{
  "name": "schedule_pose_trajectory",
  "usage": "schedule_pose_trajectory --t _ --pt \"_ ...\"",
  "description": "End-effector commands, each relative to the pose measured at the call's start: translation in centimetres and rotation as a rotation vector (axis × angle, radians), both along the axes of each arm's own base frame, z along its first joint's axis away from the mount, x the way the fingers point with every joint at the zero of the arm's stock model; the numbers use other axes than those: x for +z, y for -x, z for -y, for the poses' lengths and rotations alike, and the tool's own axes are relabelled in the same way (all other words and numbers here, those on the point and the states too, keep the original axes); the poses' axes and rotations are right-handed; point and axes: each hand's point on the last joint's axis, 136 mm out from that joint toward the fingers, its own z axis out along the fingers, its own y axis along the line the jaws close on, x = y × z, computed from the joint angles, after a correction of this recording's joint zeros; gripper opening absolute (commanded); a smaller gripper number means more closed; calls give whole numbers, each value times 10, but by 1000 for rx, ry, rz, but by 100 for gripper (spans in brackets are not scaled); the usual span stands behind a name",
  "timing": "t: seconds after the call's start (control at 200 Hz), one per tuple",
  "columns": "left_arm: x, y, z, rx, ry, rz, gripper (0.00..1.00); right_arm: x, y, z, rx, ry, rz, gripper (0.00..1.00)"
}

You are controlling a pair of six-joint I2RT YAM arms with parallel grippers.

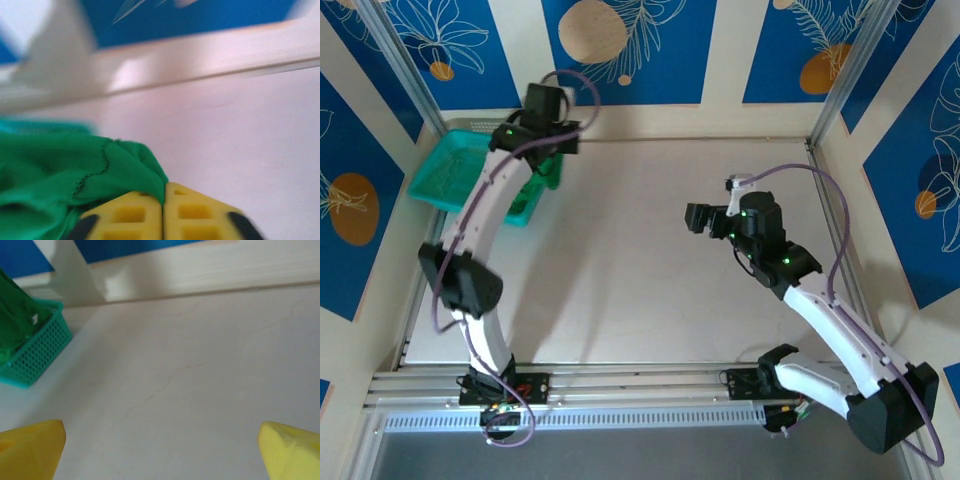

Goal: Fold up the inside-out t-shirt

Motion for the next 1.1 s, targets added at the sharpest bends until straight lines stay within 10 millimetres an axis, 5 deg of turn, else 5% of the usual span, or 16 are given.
schedule_pose_trajectory --t 0.0,0.155,0.26,0.355,0.47,0.6,0.806,0.876,0.926,0.971,1.046,1.096 --pt "38 50 66 -257 123 88 100 5 -3 3 7 -78 -26 99" --pt "-26 83 103 -420 310 -133 100 -27 -7 24 -71 -96 -246 99" --pt "-54 115 114 -511 432 -247 100 -52 0 6 60 -110 -384 99" --pt "-80 131 100 -469 415 -296 100 -73 12 -29 236 -98 -497 99" --pt "-134 135 65 -291 299 -362 100 -103 24 -62 301 40 -579 99" --pt "-181 155 57 -264 278 -472 100 -131 35 -92 353 96 -654 100" --pt "-214 169 53 -229 341 -515 100 -190 26 -125 416 86 -722 77" --pt "-219 172 54 -233 357 -518 99 -200 22 -145 500 108 -682 47" --pt "-221 173 51 -227 356 -517 98 -193 16 -145 474 118 -669 18" --pt "-218 175 50 -228 358 -509 98 -169 13 -142 461 60 -658 0" --pt "-211 181 48 -247 371 -488 98 -103 12 -133 484 -159 -588 0" --pt "-205 185 49 -271 383 -465 98 -68 6 -110 450 -324 -541 0"
